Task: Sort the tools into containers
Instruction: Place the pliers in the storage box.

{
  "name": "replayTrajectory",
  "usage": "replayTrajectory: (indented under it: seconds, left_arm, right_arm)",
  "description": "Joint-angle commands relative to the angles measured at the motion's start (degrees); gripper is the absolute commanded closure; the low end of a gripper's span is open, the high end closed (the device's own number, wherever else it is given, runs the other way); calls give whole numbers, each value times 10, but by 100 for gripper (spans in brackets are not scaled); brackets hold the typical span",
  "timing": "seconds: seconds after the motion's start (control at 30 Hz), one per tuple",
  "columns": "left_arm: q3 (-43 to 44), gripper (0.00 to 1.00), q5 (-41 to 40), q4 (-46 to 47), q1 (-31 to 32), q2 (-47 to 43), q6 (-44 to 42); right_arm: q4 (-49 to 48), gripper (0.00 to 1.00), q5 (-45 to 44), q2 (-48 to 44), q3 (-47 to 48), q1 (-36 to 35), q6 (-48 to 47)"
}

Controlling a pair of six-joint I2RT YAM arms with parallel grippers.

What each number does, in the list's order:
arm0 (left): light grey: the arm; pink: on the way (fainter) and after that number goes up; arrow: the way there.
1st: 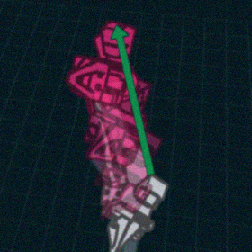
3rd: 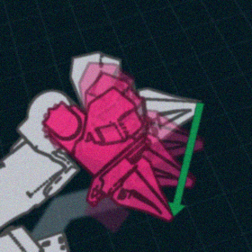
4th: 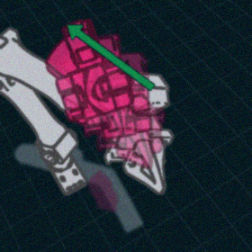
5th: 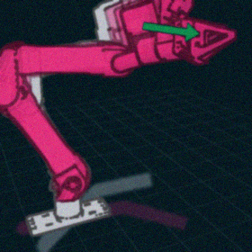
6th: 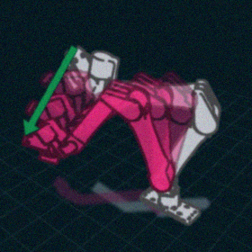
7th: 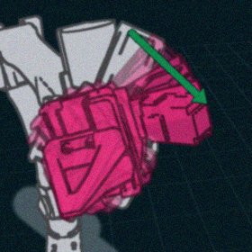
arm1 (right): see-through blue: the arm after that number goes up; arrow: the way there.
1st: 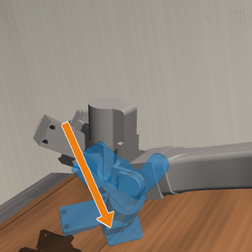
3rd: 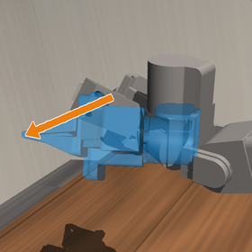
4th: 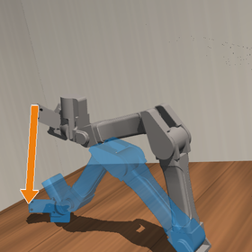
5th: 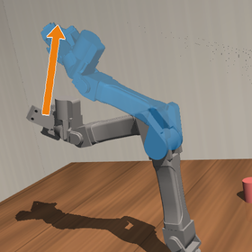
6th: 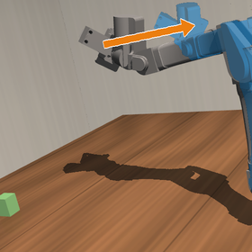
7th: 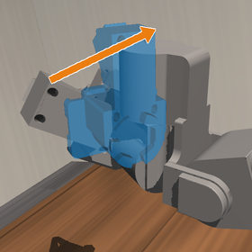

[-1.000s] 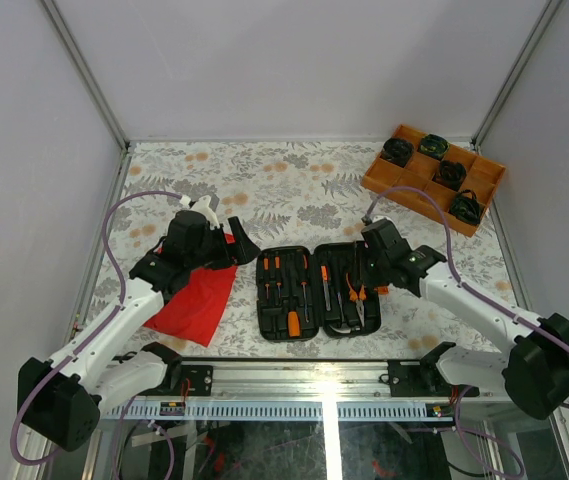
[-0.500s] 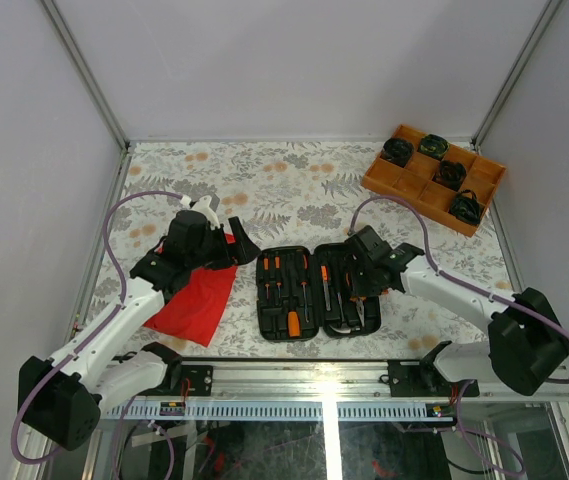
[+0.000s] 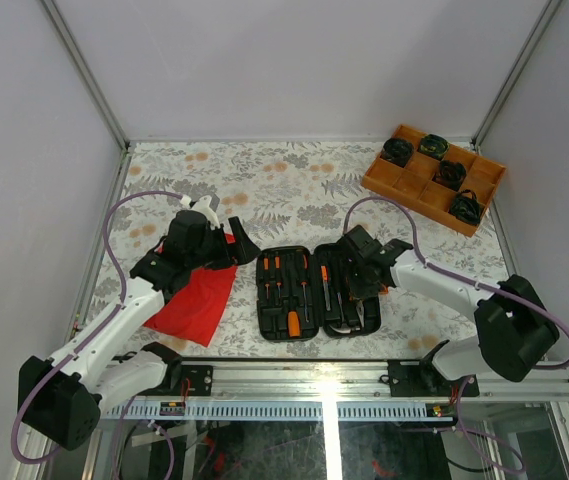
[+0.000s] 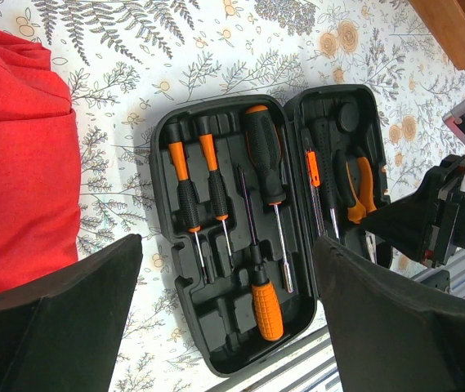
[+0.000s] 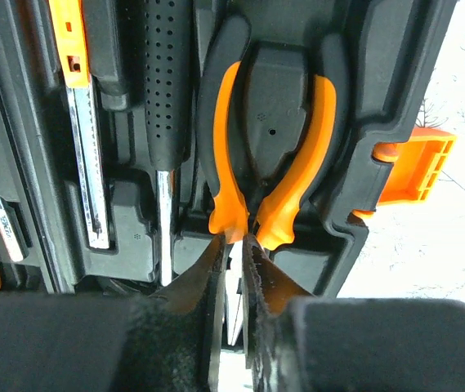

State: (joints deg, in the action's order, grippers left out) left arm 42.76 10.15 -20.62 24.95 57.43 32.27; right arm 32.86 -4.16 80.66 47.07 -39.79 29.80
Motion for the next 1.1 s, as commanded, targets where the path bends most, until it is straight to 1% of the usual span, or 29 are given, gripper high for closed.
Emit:
replayTrajectory:
  seconds: [0.0, 0.07, 0.13, 0.5, 0.93, 1.07]
  left_arm:
    - [14, 16, 10, 11, -5, 0, -6]
    - [15, 16, 11, 11, -6, 1, -6]
    - [14, 16, 12, 11, -5, 1, -6]
    - [14, 16, 13, 12, -5, 0, -6]
    - [15, 15, 13, 11, -6, 2, -6]
    - [16, 16, 11, 8, -5, 1, -8]
  right_arm:
    - [-7, 92, 12, 57, -15, -10, -1]
    - [-13, 99, 20, 73, -20, -11, -1]
    - [-20, 100, 24, 90, -27, -12, -1]
    - [-44, 100, 55, 176, -43, -21, -4]
    - [-48, 100, 82, 215, -47, -22, -9]
    - [-38, 100, 74, 184, -37, -24, -7]
